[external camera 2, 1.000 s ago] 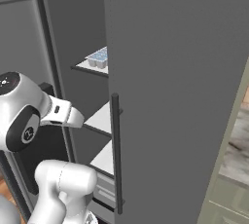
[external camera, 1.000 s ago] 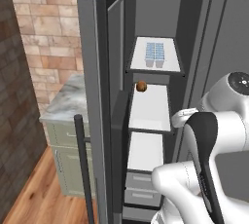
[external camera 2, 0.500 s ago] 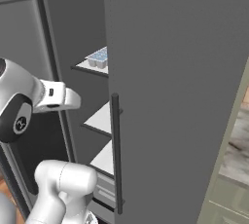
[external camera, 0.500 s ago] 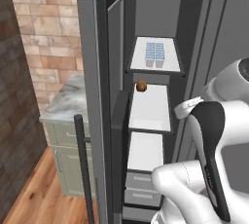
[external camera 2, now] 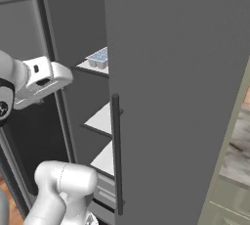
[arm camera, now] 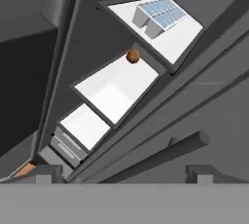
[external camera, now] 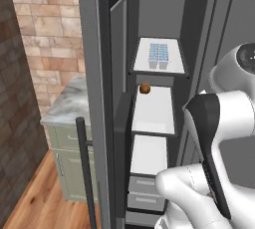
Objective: Open the freezer door, pick up the ice cube tray from the freezer, and place it on the dining counter.
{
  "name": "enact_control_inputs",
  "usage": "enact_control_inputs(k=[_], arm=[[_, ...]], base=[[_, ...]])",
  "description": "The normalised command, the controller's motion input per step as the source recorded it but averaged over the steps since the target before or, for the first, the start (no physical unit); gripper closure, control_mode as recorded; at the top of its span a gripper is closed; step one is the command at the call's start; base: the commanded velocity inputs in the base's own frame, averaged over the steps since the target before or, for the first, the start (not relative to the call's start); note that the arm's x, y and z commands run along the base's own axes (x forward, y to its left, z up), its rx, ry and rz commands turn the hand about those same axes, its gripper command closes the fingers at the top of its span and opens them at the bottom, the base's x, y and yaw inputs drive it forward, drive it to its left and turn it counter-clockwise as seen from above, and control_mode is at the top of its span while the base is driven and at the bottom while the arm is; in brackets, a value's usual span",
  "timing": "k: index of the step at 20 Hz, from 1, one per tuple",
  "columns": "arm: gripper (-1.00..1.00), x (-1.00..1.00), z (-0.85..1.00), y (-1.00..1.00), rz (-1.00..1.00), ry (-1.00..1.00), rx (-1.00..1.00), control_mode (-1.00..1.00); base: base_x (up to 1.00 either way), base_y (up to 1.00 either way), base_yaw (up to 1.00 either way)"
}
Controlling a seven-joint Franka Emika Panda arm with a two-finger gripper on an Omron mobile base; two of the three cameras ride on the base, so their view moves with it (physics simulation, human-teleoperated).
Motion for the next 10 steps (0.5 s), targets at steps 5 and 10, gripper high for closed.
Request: enact_control_inputs(k=[5, 10], arm=[[-1.00, 0.07, 0.13, 0.00, 0.23, 0.00, -0.28, -1.00], [-1.00, 0.18, 0.01, 0.00, 0.30, 0.00, -0.23, -1.00]], base=[[0.00, 0.00, 0.00], [0.00, 0.00, 0.00]])
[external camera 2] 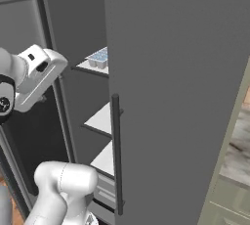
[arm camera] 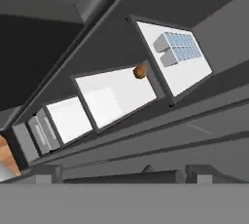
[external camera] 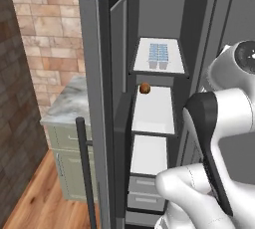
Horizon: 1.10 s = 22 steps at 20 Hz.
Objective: Open the freezer door, pick up the ice cube tray from the freezer, and place it on the dining counter.
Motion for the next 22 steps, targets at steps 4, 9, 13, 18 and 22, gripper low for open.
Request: enact_control_inputs(k=[4, 9, 13, 18, 22], arm=[[-1.00, 0.24, 0.00, 0.00, 0.40, 0.00, -0.18, -1.00], [-1.00, 0.12, 0.03, 0.02, 0.33, -0.02, -0.21, -1.00], [-1.00, 0.20, 0.12, 0.21, 0.03, -0.06, -0.23, -1.00], [-1.00, 0.29, 0.07, 0.18, -0.01, -0.05, -0.25, -1.00], [-1.00, 0.43, 0.13, 0.05, -0.03, 0.00, -0.17, -1.00]], base=[[0.00, 0.00, 0.00], [0.00, 0.00, 0.00], [0.00, 0.00, 0.00], [0.00, 0.00, 0.00], [0.00, 0.00, 0.00]])
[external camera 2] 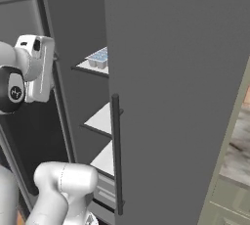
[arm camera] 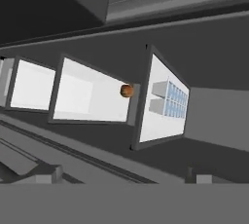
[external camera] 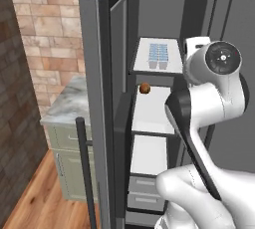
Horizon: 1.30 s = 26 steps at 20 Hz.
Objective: Open the freezer door, pick up the ice cube tray from the freezer, and place it on the dining counter.
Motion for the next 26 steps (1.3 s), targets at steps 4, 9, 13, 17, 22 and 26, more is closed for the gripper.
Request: enact_control_inputs(k=[4, 9, 13, 17, 22, 26], arm=[[-1.00, 0.54, 0.01, 0.00, 0.00, 0.00, -0.11, -1.00], [-1.00, 0.52, 0.00, -0.01, 0.00, 0.00, -0.07, -1.00], [-1.00, 0.39, 0.00, -0.01, 0.00, 0.00, -0.02, -1.00], [-1.00, 0.38, -0.02, -0.05, -0.01, 0.00, 0.00, -1.00], [-1.00, 0.37, -0.02, -0.08, -0.05, -0.04, 0.03, -1.00], [-1.00, 0.34, -0.04, -0.12, -0.09, -0.07, 0.06, -1.00]], base=[[0.00, 0.00, 0.00], [0.00, 0.00, 0.00], [0.00, 0.00, 0.00], [0.00, 0.00, 0.00], [0.00, 0.00, 0.00], [0.00, 0.00, 0.00]])
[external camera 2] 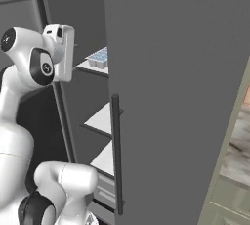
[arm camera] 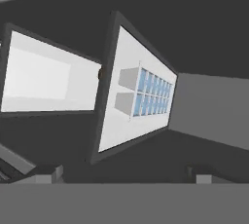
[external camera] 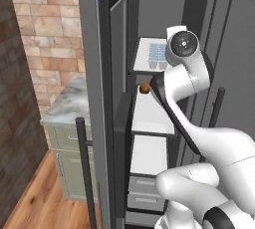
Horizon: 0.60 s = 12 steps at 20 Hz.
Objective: Open the freezer door, pick up the ice cube tray from the freezer, and place it on the dining counter.
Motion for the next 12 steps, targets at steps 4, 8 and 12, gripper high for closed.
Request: enact_control_inputs(k=[4, 8, 12], arm=[[-1.00, 0.36, -0.04, -0.07, -0.08, -0.05, 0.05, -1.00], [-1.00, 0.17, -0.10, 0.00, 0.00, 0.00, 0.00, -1.00], [-1.00, 0.10, -0.07, 0.00, 0.00, 0.00, 0.00, -1.00]], base=[[0.00, 0.00, 0.00], [0.00, 0.00, 0.00], [0.00, 0.00, 0.00]])
